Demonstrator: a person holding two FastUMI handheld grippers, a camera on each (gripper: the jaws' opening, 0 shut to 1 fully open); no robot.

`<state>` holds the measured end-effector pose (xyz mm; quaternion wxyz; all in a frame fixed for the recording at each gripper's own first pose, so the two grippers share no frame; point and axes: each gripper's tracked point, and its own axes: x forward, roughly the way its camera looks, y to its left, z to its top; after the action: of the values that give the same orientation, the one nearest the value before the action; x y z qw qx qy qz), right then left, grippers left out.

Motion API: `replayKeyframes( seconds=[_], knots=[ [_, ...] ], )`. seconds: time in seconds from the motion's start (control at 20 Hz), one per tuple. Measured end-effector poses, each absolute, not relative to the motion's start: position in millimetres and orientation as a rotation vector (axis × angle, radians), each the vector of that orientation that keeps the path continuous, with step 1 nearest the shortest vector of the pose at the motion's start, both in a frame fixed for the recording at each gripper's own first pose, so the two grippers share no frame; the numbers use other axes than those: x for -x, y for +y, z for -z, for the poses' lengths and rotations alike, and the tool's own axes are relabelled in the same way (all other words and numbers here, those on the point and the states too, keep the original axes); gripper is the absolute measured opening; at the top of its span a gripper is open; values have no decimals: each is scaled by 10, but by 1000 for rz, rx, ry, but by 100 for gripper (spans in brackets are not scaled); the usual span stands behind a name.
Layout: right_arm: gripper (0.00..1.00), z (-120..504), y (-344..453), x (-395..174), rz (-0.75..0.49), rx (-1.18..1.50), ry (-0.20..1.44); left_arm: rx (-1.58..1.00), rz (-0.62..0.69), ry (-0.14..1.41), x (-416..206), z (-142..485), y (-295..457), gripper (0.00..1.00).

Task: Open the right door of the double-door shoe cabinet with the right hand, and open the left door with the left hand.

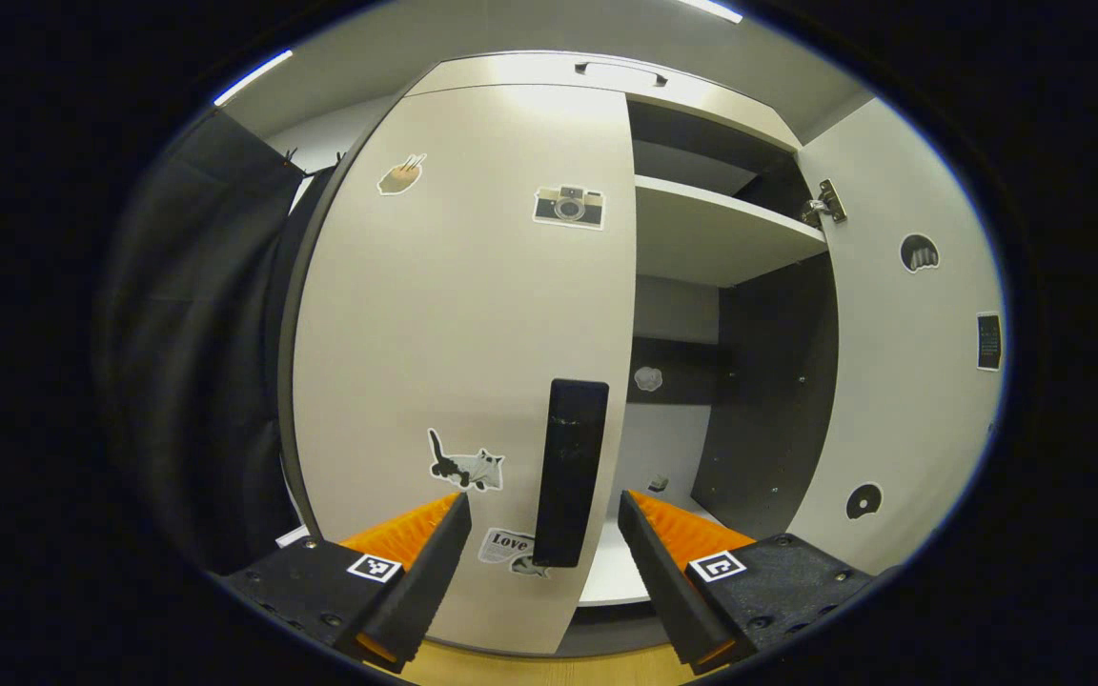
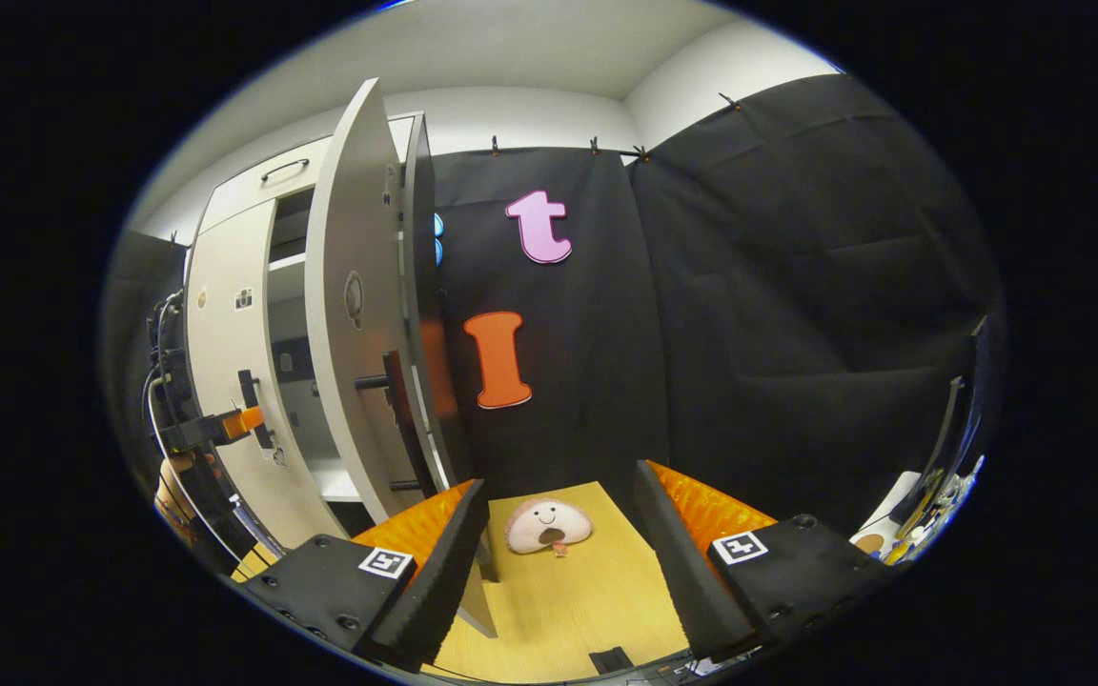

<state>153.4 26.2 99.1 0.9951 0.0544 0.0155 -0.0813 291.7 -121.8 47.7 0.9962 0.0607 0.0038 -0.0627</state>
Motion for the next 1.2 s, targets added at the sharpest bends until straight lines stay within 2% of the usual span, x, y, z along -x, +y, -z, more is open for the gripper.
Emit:
replayKeyframes(
  seconds=[0.25, 0.4, 0.45, 0.55, 0.6, 0.65, 0.7, 0.95, 1.0, 1.05, 1.2],
  knots=[
    [98, -940, 129, -1499, 218, -92, 45, -133, 120, 31, -3106, -374, -1197, 94],
    [99, -935, 102, -1475, 230, -88, 46, -136, 143, 31, -3187, -337, -1247, 88],
    [99, -941, 101, -1476, 231, -91, 46, -134, 150, 37, -3200, -316, -1263, 76],
    [99, -935, 92, -1483, 234, -94, 44, -131, 174, 39, -3202, -297, -1320, 61],
    [99, -936, 92, -1474, 234, -94, 43, -130, 199, 37, -3194, -299, -1373, 57],
    [99, -940, 93, -1464, 234, -93, 41, -135, 200, 34, -3186, -293, -1377, 44],
    [99, -940, 98, -1454, 233, -93, 40, -149, 197, 32, -3197, -287, -1379, 35],
    [99, -910, 176, -1369, 213, -102, 41, -148, 201, 35, -3142, -273, -1343, 23],
    [94, -888, 223, -1352, 199, -100, 48, -149, 204, 37, -3125, -259, -1333, 22],
    [99, -881, 259, -1339, 188, -94, 55, -151, 204, 37, -3096, -257, -1324, 20],
    [100, -881, 374, -1280, 156, -78, 63, -151, 199, 39, -2946, -248, -1264, 20]
  ],
)
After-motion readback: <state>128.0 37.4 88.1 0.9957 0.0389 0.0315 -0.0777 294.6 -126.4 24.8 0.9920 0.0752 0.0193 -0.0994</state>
